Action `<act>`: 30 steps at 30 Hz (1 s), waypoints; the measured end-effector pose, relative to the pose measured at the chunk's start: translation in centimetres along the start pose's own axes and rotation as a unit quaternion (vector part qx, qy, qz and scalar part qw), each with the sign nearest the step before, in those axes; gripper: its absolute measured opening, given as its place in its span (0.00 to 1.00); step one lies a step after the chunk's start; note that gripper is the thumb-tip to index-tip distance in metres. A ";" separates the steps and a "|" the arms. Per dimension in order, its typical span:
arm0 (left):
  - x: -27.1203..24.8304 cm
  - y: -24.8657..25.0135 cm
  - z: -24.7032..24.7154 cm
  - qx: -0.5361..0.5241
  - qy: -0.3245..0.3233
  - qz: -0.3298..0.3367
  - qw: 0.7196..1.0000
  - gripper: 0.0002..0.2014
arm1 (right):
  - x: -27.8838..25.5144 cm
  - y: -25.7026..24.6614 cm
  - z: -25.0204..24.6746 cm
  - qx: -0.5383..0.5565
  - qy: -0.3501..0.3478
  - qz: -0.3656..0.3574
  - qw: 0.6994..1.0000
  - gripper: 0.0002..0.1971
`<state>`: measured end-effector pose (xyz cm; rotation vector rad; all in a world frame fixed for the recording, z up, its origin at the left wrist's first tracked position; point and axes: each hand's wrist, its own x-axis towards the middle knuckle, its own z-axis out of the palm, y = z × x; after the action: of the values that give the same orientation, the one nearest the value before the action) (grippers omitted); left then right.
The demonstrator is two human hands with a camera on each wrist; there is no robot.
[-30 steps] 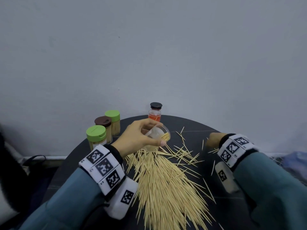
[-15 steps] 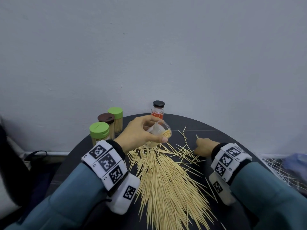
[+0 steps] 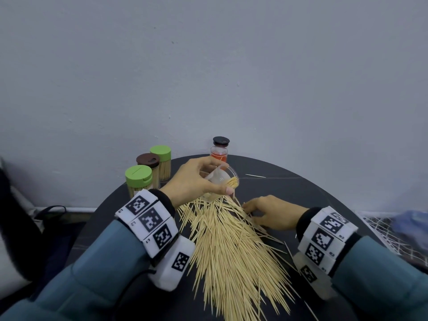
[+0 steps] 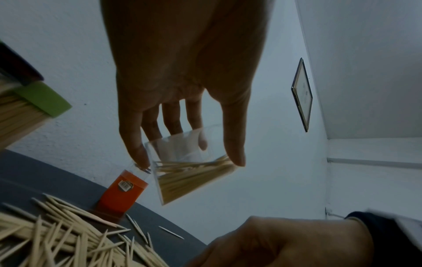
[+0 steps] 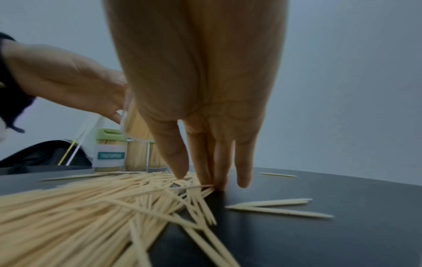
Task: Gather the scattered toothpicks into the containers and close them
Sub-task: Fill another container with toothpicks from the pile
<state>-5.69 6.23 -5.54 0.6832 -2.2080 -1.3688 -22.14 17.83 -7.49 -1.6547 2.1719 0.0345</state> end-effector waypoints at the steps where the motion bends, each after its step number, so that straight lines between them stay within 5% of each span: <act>1: 0.0 0.0 0.0 0.001 0.002 0.000 1.000 0.32 | -0.2 -0.2 0.0 0.004 0.004 -0.017 1.000 0.14; 6: 0.1 -0.2 0.1 0.007 0.006 -0.003 1.000 0.28 | -0.3 -1.0 0.0 0.069 0.063 0.021 0.995 0.21; 10: 0.0 -0.1 -0.1 0.004 0.007 -0.003 1.000 0.28 | 0.3 -1.9 0.0 0.034 0.009 0.120 0.992 0.34; 30: -0.2 0.0 -0.3 -0.005 0.005 0.004 1.000 0.27 | 0.9 -4.7 0.6 0.078 0.014 0.168 0.983 0.18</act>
<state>-5.33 6.15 -5.49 0.6763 -2.1925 -1.3690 -17.74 15.74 -7.32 -1.1987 2.3844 -0.0627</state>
